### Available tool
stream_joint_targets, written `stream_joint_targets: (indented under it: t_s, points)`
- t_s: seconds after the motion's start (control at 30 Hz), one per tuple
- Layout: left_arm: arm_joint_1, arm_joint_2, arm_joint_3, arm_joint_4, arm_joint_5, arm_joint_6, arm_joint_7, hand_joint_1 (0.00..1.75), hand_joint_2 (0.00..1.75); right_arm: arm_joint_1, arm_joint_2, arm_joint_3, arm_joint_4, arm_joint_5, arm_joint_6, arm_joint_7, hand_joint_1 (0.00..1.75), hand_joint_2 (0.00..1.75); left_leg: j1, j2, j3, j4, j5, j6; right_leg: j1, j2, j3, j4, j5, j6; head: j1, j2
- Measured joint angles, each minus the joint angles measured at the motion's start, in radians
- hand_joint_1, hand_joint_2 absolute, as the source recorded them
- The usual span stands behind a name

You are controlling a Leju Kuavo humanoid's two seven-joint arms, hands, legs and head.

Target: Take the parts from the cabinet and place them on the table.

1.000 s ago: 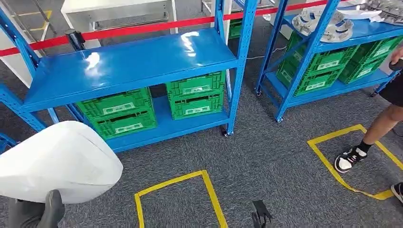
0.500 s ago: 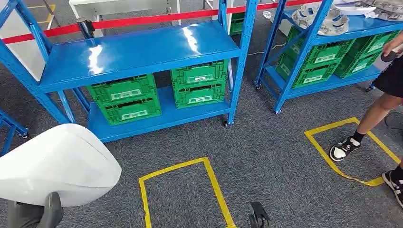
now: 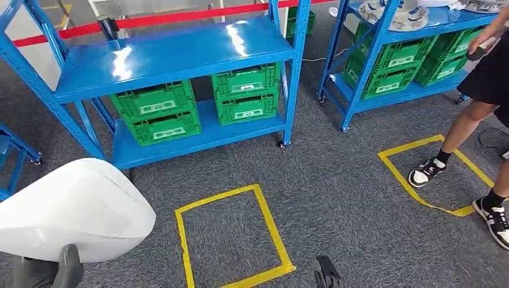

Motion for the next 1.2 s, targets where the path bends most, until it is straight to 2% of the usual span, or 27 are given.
stream_joint_targets:
  t_s: [0.07, 0.1, 0.13, 0.17, 0.2, 0.23, 0.27, 0.3, 0.33, 0.43, 0.47, 0.53, 0.6, 0.63, 0.7, 0.73, 0.77, 0.8, 0.83, 0.93, 0.97, 1.0, 1.03, 1.1, 1.13, 1.17, 1.2]
  points:
    - [0.000, 0.000, 0.002, 0.000, 0.000, 0.000, 0.000, 1.75, 1.75, 0.001, 0.000, 0.000, 0.000, 0.000, 0.000, -0.001, 0.00, 0.00, 0.008, -0.001, -0.024, 0.124, -0.131, -0.013, 0.000, -0.001, -0.032, 0.001, 0.027, -0.003, -0.002, 0.000]
    - [0.002, 0.000, 0.002, 0.000, 0.000, 0.000, 0.000, 1.75, 1.75, 0.001, 0.001, 0.000, 0.000, 0.000, 0.000, -0.001, 0.00, 0.00, 0.011, 0.000, -0.032, 0.195, -0.169, -0.019, 0.000, -0.002, -0.050, 0.002, 0.041, -0.001, -0.001, 0.000]
    - [0.003, 0.000, 0.002, 0.000, 0.000, 0.000, 0.000, 1.75, 1.75, 0.002, 0.001, 0.000, 0.000, 0.000, 0.000, -0.001, 0.00, 0.00, 0.013, 0.000, -0.032, 0.246, -0.170, -0.022, -0.001, -0.003, -0.068, 0.004, 0.054, 0.000, -0.001, 0.000]
    - [0.004, 0.000, 0.002, 0.000, -0.001, 0.000, 0.003, 1.75, 1.75, 0.002, 0.001, 0.000, 0.000, -0.001, 0.000, -0.001, 0.00, 0.00, 0.015, 0.000, -0.019, 0.264, -0.143, -0.025, -0.002, -0.005, -0.087, 0.008, 0.066, 0.002, -0.001, 0.000]
    - [0.005, -0.002, 0.002, 0.000, -0.002, 0.000, 0.005, 1.75, 1.75, 0.002, 0.001, -0.001, 0.000, -0.003, -0.003, -0.001, 0.00, 0.00, 0.017, 0.000, 0.010, 0.247, -0.103, -0.026, -0.003, -0.006, -0.102, 0.014, 0.077, 0.006, -0.001, 0.000]
    - [0.006, -0.007, 0.003, 0.000, -0.003, 0.000, 0.010, 1.75, 1.75, 0.002, 0.002, -0.002, 0.000, -0.005, -0.003, -0.002, 0.00, 0.00, 0.019, 0.000, 0.065, 0.188, -0.063, -0.027, -0.005, -0.006, -0.125, 0.020, 0.090, 0.010, -0.001, 0.000]
    - [0.005, -0.008, 0.003, 0.000, -0.005, 0.000, 0.013, 1.75, 1.75, 0.002, 0.003, -0.004, 0.000, -0.005, -0.002, -0.002, 0.00, 0.00, 0.021, -0.001, 0.129, 0.110, -0.056, -0.025, -0.005, -0.006, -0.141, 0.026, 0.100, 0.014, -0.001, 0.000]
    - [0.004, -0.013, 0.003, -0.002, -0.010, -0.001, 0.017, 1.75, 1.75, 0.002, 0.003, -0.004, -0.001, -0.005, 0.001, -0.003, 0.00, 0.00, 0.021, -0.004, 0.205, 0.010, -0.102, -0.023, -0.004, -0.005, -0.148, 0.032, 0.109, 0.021, -0.001, 0.000]
    - [0.004, -0.016, 0.003, -0.003, -0.011, -0.003, 0.016, 1.75, 1.75, 0.002, 0.006, -0.004, -0.001, -0.005, 0.004, -0.008, 0.00, 0.00, 0.015, -0.005, 0.256, -0.072, -0.133, -0.016, -0.002, -0.004, -0.154, 0.036, 0.116, 0.027, 0.000, 0.000]
    - [0.004, -0.023, 0.009, -0.002, -0.012, -0.008, 0.018, 1.75, 1.75, 0.004, 0.009, -0.005, -0.001, -0.005, 0.004, -0.018, 0.00, 0.00, 0.005, -0.003, 0.225, -0.069, -0.119, 0.019, -0.005, -0.004, -0.155, 0.019, 0.156, 0.049, -0.003, 0.000]
    - [0.001, -0.026, 0.009, 0.000, -0.012, -0.011, 0.018, 1.75, 1.75, 0.005, 0.008, -0.005, 0.000, -0.003, 0.007, -0.020, 0.00, 0.00, 0.014, 0.002, 0.215, -0.073, -0.102, 0.032, -0.010, -0.002, -0.162, 0.022, 0.151, 0.055, -0.007, 0.000]
    - [-0.009, -0.031, 0.009, 0.003, -0.011, -0.017, 0.019, 1.75, 1.75, 0.007, 0.009, -0.005, 0.000, 0.001, 0.013, -0.021, 0.00, 0.00, 0.013, 0.006, 0.186, -0.072, -0.078, 0.050, -0.010, 0.004, -0.189, 0.100, 0.031, 0.062, -0.002, 0.000]
    - [-0.017, -0.036, 0.010, 0.007, 0.004, -0.027, 0.028, 1.75, 1.75, 0.005, 0.009, -0.005, 0.000, 0.005, 0.014, -0.019, 0.00, 0.00, 0.011, 0.007, 0.152, -0.070, -0.051, 0.052, -0.010, 0.006, -0.216, 0.249, -0.084, 0.067, -0.002, 0.000]
    - [-0.021, -0.038, 0.010, 0.010, 0.011, -0.031, 0.032, 1.75, 1.75, 0.004, 0.009, -0.005, 0.000, 0.007, 0.014, -0.019, 0.00, 0.00, 0.010, 0.008, 0.140, -0.066, -0.038, 0.051, -0.010, 0.006, -0.221, 0.311, -0.096, 0.068, -0.002, 0.000]
    - [-0.026, -0.040, 0.011, 0.013, 0.014, -0.034, 0.035, 1.75, 1.75, 0.004, 0.009, -0.005, 0.000, 0.010, 0.017, -0.019, 0.00, 0.00, 0.010, 0.008, 0.096, -0.052, -0.014, 0.048, -0.010, 0.006, -0.186, 0.327, -0.035, 0.068, -0.002, 0.000]
    - [-0.026, -0.040, 0.011, 0.013, 0.016, -0.034, 0.036, 1.75, 1.75, 0.004, 0.008, -0.005, 0.000, 0.010, 0.019, -0.019, 0.00, 0.00, 0.010, 0.008, 0.074, -0.043, -0.005, 0.044, -0.010, 0.006, -0.140, 0.282, 0.005, 0.066, -0.001, 0.000]
    - [-0.026, -0.040, 0.013, 0.013, 0.017, -0.034, 0.036, 1.75, 1.75, 0.003, 0.007, -0.005, 0.000, 0.009, 0.018, -0.015, 0.00, 0.00, 0.011, 0.008, 0.054, -0.033, 0.003, 0.040, -0.010, 0.006, -0.072, 0.198, 0.020, 0.062, -0.002, 0.000]
    - [-0.026, -0.043, 0.014, 0.011, 0.017, -0.035, 0.038, 1.75, 1.75, 0.001, 0.007, -0.005, -0.001, 0.005, 0.015, -0.011, 0.00, 0.00, 0.011, 0.009, 0.043, -0.022, 0.009, 0.035, -0.010, 0.007, -0.005, 0.107, -0.010, 0.057, -0.002, 0.000]
    - [-0.025, -0.047, 0.016, 0.007, 0.016, -0.037, 0.040, 1.75, 1.75, 0.001, 0.007, -0.006, -0.002, 0.000, 0.014, -0.007, 0.00, 0.00, 0.005, 0.009, 0.032, -0.015, 0.014, 0.028, -0.004, 0.010, 0.039, 0.024, -0.049, 0.049, 0.000, 0.000]
    - [-0.022, -0.056, 0.017, 0.002, 0.010, -0.041, 0.047, 1.75, 1.75, 0.004, 0.007, -0.007, -0.002, -0.003, 0.018, -0.005, 0.00, 0.00, 0.006, 0.011, 0.026, -0.024, 0.044, 0.009, 0.000, 0.010, 0.023, 0.022, -0.042, 0.032, 0.000, 0.000]
    - [-0.019, -0.056, 0.018, 0.003, 0.011, -0.041, 0.047, 1.75, 1.75, 0.006, 0.008, -0.007, -0.002, -0.001, 0.018, -0.006, 0.00, 0.00, 0.007, 0.010, 0.017, -0.027, 0.049, 0.003, -0.005, 0.007, 0.009, 0.012, -0.031, 0.022, 0.000, 0.000]
    - [-0.014, -0.057, 0.023, 0.003, 0.011, -0.041, 0.048, 1.75, 1.75, 0.006, 0.008, -0.007, -0.002, 0.009, 0.018, -0.014, 0.00, 0.00, 0.010, 0.007, 0.003, -0.012, 0.021, -0.003, -0.008, 0.002, 0.000, 0.010, -0.020, 0.014, -0.001, 0.000]
    - [-0.009, -0.058, 0.028, 0.002, 0.010, -0.039, 0.048, 1.75, 1.75, 0.006, 0.007, -0.007, -0.002, 0.023, 0.018, -0.024, 0.00, 0.00, 0.011, 0.003, -0.010, 0.028, -0.034, -0.009, -0.009, -0.002, -0.013, 0.007, -0.011, 0.005, -0.002, 0.000]
    - [-0.006, -0.059, 0.033, 0.003, 0.007, -0.038, 0.055, 1.75, 1.75, 0.008, 0.007, -0.002, -0.003, 0.047, 0.021, -0.039, 0.00, 0.00, 0.014, 0.002, -0.039, 0.154, -0.137, -0.020, -0.007, -0.008, -0.032, 0.008, 0.007, 0.002, -0.002, 0.000]
    - [0.000, -0.059, 0.034, 0.003, 0.007, -0.038, 0.056, 1.75, 1.75, 0.008, 0.007, 0.000, -0.003, 0.052, 0.021, -0.041, 0.00, 0.00, 0.014, 0.002, -0.052, 0.225, -0.157, -0.023, -0.007, -0.015, -0.044, 0.009, 0.016, 0.003, -0.002, 0.000]
    - [0.006, -0.060, 0.035, 0.003, 0.007, -0.038, 0.056, 1.75, 1.75, 0.009, 0.007, 0.001, -0.003, 0.053, 0.021, -0.042, 0.00, 0.00, 0.014, 0.002, -0.052, 0.264, -0.138, -0.024, -0.006, -0.023, -0.054, 0.011, 0.024, 0.004, -0.002, 0.000]
    - [0.011, -0.061, 0.035, 0.004, 0.007, -0.038, 0.058, 1.75, 1.75, 0.010, 0.007, 0.001, -0.003, 0.051, 0.021, -0.043, 0.00, 0.00, 0.014, 0.003, -0.036, 0.263, -0.101, -0.023, -0.006, -0.032, -0.066, 0.014, 0.030, 0.005, -0.002, 0.000]
